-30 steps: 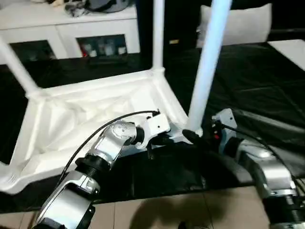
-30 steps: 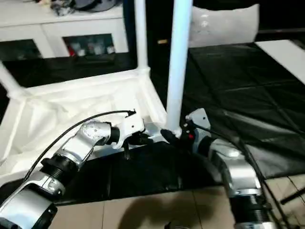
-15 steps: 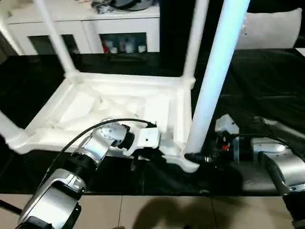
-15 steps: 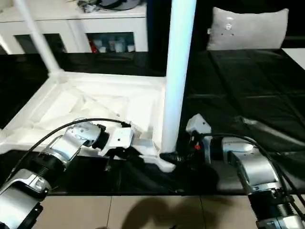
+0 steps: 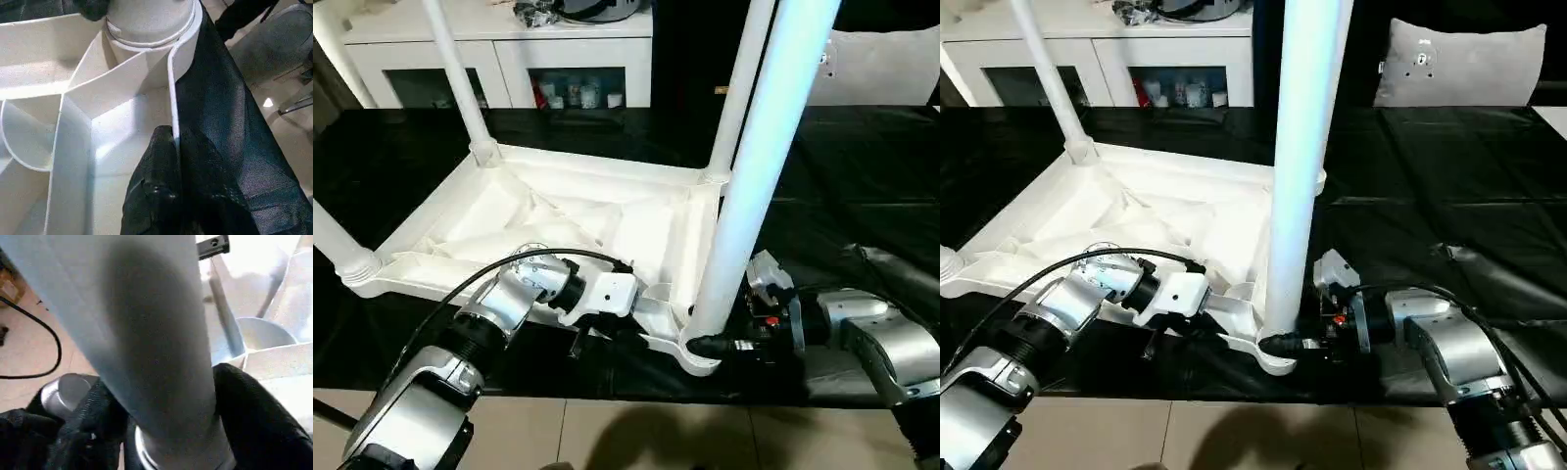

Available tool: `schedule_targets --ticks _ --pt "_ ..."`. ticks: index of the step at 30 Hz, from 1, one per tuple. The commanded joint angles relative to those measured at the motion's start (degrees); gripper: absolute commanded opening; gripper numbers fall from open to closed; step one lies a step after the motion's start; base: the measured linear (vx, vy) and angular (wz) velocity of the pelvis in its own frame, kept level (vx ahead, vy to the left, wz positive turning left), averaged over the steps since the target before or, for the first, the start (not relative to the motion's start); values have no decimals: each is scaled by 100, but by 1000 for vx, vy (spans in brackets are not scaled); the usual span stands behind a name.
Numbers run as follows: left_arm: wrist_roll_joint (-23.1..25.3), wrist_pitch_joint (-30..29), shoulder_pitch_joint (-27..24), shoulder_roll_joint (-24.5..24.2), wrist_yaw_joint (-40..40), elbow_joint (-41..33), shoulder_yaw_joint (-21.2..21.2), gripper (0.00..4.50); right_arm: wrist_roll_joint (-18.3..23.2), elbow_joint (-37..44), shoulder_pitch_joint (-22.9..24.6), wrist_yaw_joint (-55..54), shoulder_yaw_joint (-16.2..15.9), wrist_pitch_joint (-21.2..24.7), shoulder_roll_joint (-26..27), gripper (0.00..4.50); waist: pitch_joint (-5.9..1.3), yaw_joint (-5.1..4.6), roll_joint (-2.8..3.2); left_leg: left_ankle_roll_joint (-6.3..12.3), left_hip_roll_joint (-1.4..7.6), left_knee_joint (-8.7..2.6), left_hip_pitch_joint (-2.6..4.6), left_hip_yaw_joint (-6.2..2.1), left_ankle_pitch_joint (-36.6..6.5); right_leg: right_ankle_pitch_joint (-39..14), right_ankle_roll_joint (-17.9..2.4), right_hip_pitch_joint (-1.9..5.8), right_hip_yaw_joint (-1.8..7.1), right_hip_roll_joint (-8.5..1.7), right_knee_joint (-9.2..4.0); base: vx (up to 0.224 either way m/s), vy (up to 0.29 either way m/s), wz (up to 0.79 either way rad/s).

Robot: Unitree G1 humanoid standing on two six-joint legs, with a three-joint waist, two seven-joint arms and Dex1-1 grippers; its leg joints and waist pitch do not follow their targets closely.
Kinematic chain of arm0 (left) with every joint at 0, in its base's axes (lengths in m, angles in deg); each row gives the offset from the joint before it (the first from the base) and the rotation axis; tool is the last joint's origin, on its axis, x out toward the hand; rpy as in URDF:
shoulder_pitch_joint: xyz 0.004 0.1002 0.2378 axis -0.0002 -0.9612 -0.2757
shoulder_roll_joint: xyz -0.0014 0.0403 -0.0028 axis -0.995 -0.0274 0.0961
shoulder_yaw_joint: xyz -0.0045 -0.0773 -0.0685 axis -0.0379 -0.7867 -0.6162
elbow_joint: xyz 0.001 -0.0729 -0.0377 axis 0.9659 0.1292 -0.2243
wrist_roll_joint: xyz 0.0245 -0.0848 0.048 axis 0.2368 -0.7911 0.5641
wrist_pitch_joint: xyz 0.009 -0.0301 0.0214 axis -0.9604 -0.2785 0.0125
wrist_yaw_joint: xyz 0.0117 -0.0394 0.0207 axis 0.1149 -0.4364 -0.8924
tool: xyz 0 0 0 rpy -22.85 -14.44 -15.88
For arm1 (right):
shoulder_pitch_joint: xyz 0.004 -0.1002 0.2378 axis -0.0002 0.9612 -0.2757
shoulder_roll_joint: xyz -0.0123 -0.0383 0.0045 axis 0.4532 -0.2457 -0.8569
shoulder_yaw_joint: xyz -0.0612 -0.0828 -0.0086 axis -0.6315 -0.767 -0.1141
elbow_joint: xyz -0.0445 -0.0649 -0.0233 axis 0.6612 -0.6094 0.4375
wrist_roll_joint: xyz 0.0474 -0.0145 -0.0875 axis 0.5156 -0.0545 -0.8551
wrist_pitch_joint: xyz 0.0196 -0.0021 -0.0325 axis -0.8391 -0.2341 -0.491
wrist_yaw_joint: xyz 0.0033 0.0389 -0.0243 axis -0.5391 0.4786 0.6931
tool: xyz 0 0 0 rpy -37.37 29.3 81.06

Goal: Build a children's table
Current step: Rotate leg to tighten

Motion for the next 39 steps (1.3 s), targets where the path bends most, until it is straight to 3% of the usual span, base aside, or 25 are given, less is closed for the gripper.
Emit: schedule_targets --ticks 1,3,9,13,15,16,18,20,21,22,23,25,28,29,30,33,35,39 --pt "108 152 -85 13 333 -19 257 0 88 229 -9 34 5 59 -48 258 -407 0 -160 656 108 -368 -66 90 -479 -1287 -1098 410 321 -176 -311 0 0 0" --pt "94 139 -97 11 329 -14 258 0 112 291 41 34 -9 91 -40 235 -409 6 -161 643 107 -368 -62 91 -483 -1331 -1075 408 322 -179 -315 0 0 0" --pt "16 -294 -92 148 5 -88 107 0 99 368 103 -627 120 223 250 221 -383 -19 -174 535 91 -394 -68 92 -651 -1650 -968 412 312 -172 -357 0 0 0" --pt "196 -894 17 369 -709 -35 -21 0 -455 215 0 -2054 243 293 820 216 -331 -95 -175 264 42 -426 -24 95 -1054 -2622 -603 370 286 -158 -481 0 0 0" --pt "259 -1166 57 472 -1003 -21 -59 0 -703 84 -93 -2772 301 415 1108 209 -306 -192 -162 135 17 -444 -33 73 -1219 -2937 -459 356 271 -137 -527 0 0 0" --pt "266 -1368 80 569 -1237 -12 -125 0 -800 2 -153 -3183 362 537 1297 207 -307 -259 -137 88 10 -456 -64 41 -1323 -3031 -376 392 260 -133 -526 0 0 0" --pt "254 -1681 113 738 -1597 -2 -247 0 -975 -150 -263 -3873 471 679 1598 203 -301 -384 -165 52 -29 -430 -30 50 -1513 -3205 -328 330 245 -105 -589 0 0 0" --pt "242 -1988 161 1000 -2141 48 -416 0 -1187 -440 -466 -4824 638 679 2023 203 -301 -536 -157 86 -54 -404 -50 32 -1626 -3362 -293 325 217 -111 -619 0 0 0" --pt "246 -2054 169 1060 -2271 53 -456 0 -1237 -499 -510 -5023 679 665 2124 203 -299 -563 -151 103 -60 -398 -54 23 -1681 -3404 -282 321 201 -108 -627 0 0 0" --pt "234 -2162 207 1211 -2601 97 -568 0 -1284 -653 -610 -5398 771 581 2361 203 -307 -616 -183 146 -62 -388 -40 30 -1730 -3403 -266 300 202 -100 -659 0 0 0" --pt "240 -2222 224 1287 -2760 106 -631 0 -1307 -712 -649 -5553 822 541 2485 203 -307 -645 -167 168 -71 -378 -30 37 -1748 -3391 -295 279 201 -98 -656 0 0 0" --pt "216 -2212 293 1413 -3044 191 -769 0 -1308 -868 -712 -5923 988 212 2745 256 -325 -697 -185 246 -67 -378 -56 29 -1707 -3316 -318 297 197 -115 -669 0 0 0" --pt "277 -2160 344 1404 -3159 249 -799 0 -1354 -844 -678 -5928 986 149 2724 275 -346 -655 -193 368 -35 -403 -62 40 -1443 -2799 -518 317 266 -111 -602 0 0 0" --pt "328 -2103 367 1369 -3176 277 -794 0 -1316 -808 -632 -5852 1012 155 2692 289 -359 -633 -222 401 -27 -401 -60 51 -1341 -2637 -576 322 286 -108 -582 0 0 0" --pt "349 -2083 373 1355 -3174 282 -789 0 -1300 -793 -614 -5825 1027 164 2678 303 -369 -568 -210 515 -2 -404 -66 68 -1028 -2106 -809 336 340 -108 -494 0 0 0" --pt "395 -1928 349 1236 -3077 274 -769 0 -1255 -627 -453 -5641 1045 -4 2549 321 -386 -504 -201 617 1 -380 -74 91 -757 -1641 -1012 366 375 -111 -424 0 0 0" --pt "422 -1843 339 1188 -3031 299 -753 0 -1223 -521 -364 -5574 1067 -62 2519 347 -388 -436 -196 634 0 -380 -80 100 -611 -1536 -1049 390 383 -116 -409 0 0 0" --pt "513 -1459 352 995 -2924 452 -659 0 -1045 56 65 -5144 1027 -215 2274 378 -374 -393 -186 624 10 -402 -71 91 -716 -1572 -976 405 389 -98 -416 0 0 0"
